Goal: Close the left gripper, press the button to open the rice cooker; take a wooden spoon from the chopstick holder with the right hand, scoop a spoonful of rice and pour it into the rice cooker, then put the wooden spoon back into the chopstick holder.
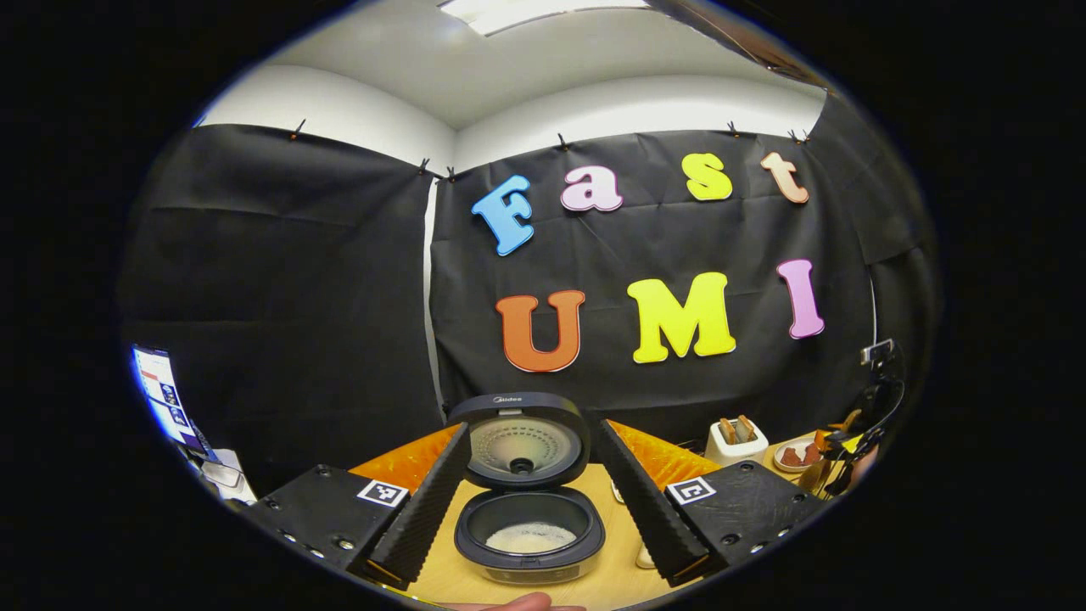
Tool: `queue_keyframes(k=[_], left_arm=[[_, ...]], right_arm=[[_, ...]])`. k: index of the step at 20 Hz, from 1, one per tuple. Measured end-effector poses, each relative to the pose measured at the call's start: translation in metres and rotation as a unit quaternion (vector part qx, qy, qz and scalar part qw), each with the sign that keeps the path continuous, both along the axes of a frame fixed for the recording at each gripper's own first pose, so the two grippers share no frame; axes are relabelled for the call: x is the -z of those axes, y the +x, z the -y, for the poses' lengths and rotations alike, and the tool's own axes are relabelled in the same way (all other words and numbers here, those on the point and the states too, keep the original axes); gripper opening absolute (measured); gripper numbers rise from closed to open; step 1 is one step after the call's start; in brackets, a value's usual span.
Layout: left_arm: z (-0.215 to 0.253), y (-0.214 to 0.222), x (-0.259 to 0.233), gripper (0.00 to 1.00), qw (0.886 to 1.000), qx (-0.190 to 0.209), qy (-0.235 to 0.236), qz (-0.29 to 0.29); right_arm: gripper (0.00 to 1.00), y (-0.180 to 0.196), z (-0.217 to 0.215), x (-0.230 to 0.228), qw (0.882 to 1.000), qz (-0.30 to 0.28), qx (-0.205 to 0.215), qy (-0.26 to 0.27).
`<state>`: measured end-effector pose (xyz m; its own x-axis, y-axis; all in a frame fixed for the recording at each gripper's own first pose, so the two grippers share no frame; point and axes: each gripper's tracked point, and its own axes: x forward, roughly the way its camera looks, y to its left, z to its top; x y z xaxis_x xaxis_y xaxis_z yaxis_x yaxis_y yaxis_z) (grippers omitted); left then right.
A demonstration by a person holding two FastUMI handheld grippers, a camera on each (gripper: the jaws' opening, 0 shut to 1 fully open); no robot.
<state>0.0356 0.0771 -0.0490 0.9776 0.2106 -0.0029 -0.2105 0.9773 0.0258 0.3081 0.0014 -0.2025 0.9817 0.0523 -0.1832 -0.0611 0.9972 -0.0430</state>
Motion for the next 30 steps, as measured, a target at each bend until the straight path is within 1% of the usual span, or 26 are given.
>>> queue_keyframes(k=[2,4,6,9,10,14,18,22,26,28,30], left_arm=[[-0.01,-0.004,0.003,0.95,1.0,-0.006,-0.001,-0.003],[-0.021,-0.007,0.007,0.95,1.0,-0.013,-0.005,-0.007],[-0.03,-0.01,0.014,0.95,1.0,-0.019,-0.005,-0.013],[-0.044,-0.014,0.018,0.95,0.999,-0.026,0.008,-0.017],[-0.049,-0.016,0.017,0.95,0.999,-0.028,0.011,-0.015],[-0.063,-0.019,0.017,0.95,0.999,-0.036,0.013,-0.012],[-0.07,-0.02,0.024,0.95,0.999,-0.04,0.011,-0.018],[-0.074,-0.021,0.03,0.95,0.999,-0.043,0.012,-0.023],[-0.078,-0.022,0.035,0.95,0.998,-0.046,0.012,-0.031],[-0.082,-0.022,0.037,0.95,0.998,-0.05,0.015,-0.035],[-0.084,-0.023,0.038,0.95,0.998,-0.052,0.017,-0.037]], right_arm=[[0.28,-0.008,-0.02,-0.032,0.999,0.018,-0.012,-0.025],[0.28,-0.016,-0.043,-0.053,0.999,0.023,-0.026,-0.033],[0.28,-0.026,-0.072,-0.065,0.998,0.026,-0.043,-0.029],[0.28,-0.038,-0.117,-0.059,0.997,0.016,-0.07,-0.015],[0.28,-0.041,-0.132,-0.055,0.997,0.014,-0.077,-0.01],[0.28,-0.043,-0.174,-0.035,0.995,0.004,-0.098,-0.022],[0.28,-0.043,-0.198,-0.005,0.995,-0.009,-0.098,-0.026],[0.27,-0.032,-0.201,0.037,0.993,-0.019,-0.073,-0.089],[0.28,-0.03,-0.21,0.081,0.984,-0.042,-0.069,-0.158],[0.29,-0.035,-0.211,0.095,0.981,-0.046,-0.071,-0.177],[0.29,-0.038,-0.211,0.108,0.979,-0.065,-0.072,-0.179]])
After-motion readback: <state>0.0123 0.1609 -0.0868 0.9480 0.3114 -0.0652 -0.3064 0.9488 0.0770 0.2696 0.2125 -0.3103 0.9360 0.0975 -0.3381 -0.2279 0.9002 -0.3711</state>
